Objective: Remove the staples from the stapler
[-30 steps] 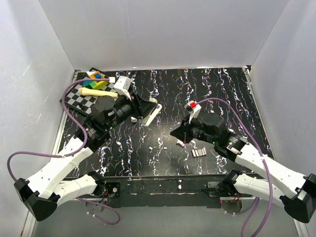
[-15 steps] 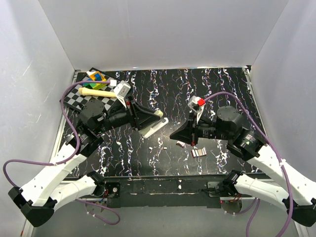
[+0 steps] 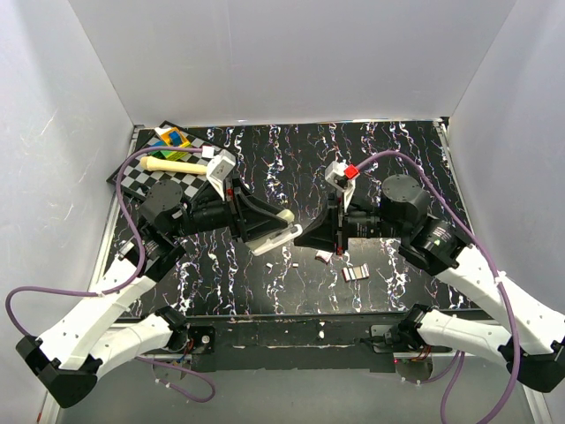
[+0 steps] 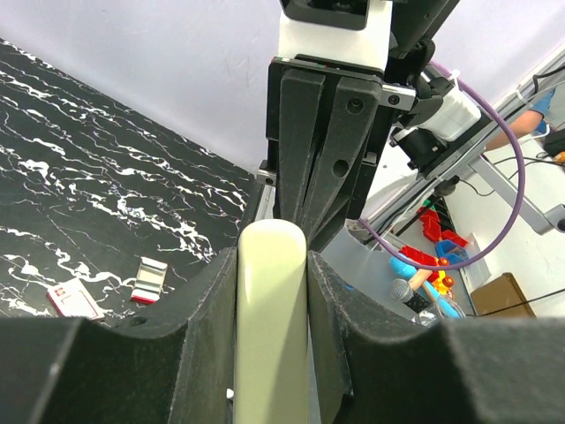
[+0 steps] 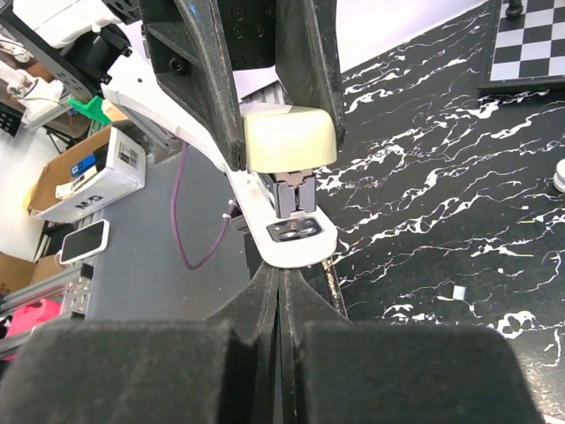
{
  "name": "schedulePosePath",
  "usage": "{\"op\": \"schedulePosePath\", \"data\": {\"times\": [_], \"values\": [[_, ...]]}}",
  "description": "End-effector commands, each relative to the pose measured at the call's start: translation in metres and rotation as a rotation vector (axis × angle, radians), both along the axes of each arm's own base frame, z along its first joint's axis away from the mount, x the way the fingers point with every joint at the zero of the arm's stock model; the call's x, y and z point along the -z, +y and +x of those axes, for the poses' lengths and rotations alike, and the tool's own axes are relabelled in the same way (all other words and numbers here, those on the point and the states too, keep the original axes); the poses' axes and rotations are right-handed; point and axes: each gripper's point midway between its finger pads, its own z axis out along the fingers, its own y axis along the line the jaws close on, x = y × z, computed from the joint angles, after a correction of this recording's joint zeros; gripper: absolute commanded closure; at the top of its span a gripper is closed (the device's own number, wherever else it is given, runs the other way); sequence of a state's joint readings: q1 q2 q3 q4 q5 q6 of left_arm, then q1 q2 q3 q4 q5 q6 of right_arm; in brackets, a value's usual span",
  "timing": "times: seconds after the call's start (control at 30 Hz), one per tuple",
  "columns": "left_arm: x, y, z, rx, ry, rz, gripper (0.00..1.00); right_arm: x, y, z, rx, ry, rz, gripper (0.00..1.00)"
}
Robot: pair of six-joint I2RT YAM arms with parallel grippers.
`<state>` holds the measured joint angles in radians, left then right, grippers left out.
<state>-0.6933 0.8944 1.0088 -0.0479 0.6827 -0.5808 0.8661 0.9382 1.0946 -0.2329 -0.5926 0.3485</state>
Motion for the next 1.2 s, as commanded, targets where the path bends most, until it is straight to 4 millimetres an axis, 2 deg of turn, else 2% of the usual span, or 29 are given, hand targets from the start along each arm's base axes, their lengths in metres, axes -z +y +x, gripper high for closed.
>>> {"op": "schedulePosePath", "data": {"times": [0.0,0.23,0.43,0.5,0.63,0.7,0.83,1.0,1.17], "values": [[-0.007,0.000,-0.016,0.080,-0.030,-0.023,1.00,-0.045,0.007,-0.005,-0.036,-0.085,0.119,0.99],[0.019,-0.005,-0.027,0.174,0.003,0.025,1.00,-0.071,0.011,0.000,-0.031,-0.133,0.157,0.99],[0.034,-0.008,-0.046,0.292,0.008,0.054,1.00,-0.095,0.016,0.004,-0.037,-0.179,0.181,0.99],[0.041,-0.012,-0.051,0.332,0.021,0.069,1.00,-0.109,0.018,0.004,-0.049,-0.200,0.198,0.99],[0.049,-0.021,-0.056,0.372,0.026,0.088,1.00,-0.121,0.027,0.008,-0.071,-0.212,0.199,0.99],[0.045,-0.022,-0.054,0.359,0.010,0.083,1.00,-0.119,0.030,0.009,-0.081,-0.211,0.188,0.99],[0.039,-0.021,-0.038,0.241,-0.029,0.099,1.00,-0.108,0.023,0.011,-0.049,-0.234,0.162,0.99],[0.026,-0.018,-0.014,0.085,-0.058,0.110,1.00,-0.087,0.002,0.018,0.058,-0.267,0.099,0.99],[0.011,-0.012,-0.003,-0.014,-0.108,0.072,1.00,-0.063,-0.021,0.027,0.168,-0.259,0.040,0.99]]}}
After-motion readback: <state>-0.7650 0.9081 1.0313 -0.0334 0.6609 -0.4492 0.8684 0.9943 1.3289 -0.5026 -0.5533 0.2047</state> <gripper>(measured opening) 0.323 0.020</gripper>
